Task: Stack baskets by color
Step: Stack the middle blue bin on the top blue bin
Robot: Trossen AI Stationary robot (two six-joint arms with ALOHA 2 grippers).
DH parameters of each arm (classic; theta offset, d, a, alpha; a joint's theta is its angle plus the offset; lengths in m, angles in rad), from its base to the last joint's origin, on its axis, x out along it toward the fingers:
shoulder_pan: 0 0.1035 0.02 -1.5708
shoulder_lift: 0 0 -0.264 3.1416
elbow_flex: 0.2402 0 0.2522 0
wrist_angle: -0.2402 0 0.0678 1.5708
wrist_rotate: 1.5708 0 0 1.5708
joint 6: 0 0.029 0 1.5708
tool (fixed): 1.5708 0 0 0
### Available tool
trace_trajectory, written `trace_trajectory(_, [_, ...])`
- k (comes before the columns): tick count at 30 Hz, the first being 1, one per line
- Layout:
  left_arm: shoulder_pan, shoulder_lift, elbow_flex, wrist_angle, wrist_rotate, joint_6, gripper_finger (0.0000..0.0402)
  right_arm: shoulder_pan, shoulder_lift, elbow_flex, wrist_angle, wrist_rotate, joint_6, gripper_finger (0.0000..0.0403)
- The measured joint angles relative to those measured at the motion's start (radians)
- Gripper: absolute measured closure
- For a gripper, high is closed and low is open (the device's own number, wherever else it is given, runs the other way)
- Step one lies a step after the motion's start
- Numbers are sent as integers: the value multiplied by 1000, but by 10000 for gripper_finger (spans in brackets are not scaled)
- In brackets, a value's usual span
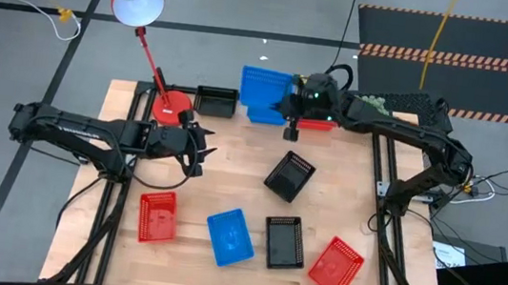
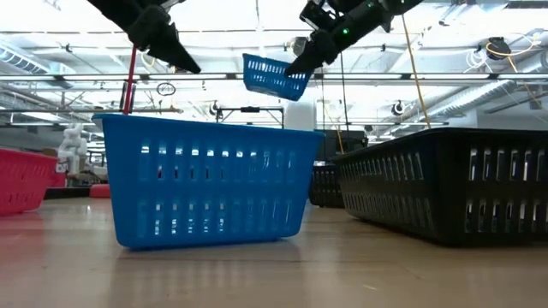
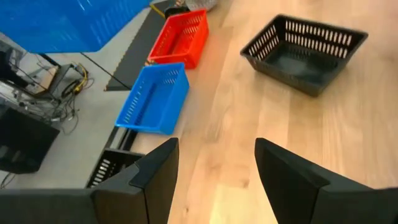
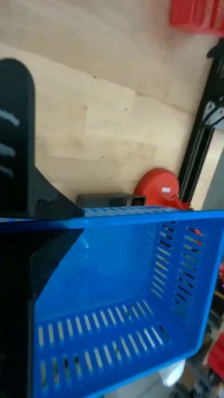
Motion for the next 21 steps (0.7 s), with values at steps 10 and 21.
trace_trajectory(10, [3, 3, 0, 33, 26, 4, 188, -79, 114, 0, 7, -72, -27, 403])
trace_trajectory(21, [3, 3, 0, 33, 35, 3, 188, -122, 220, -1, 19, -92, -94, 403])
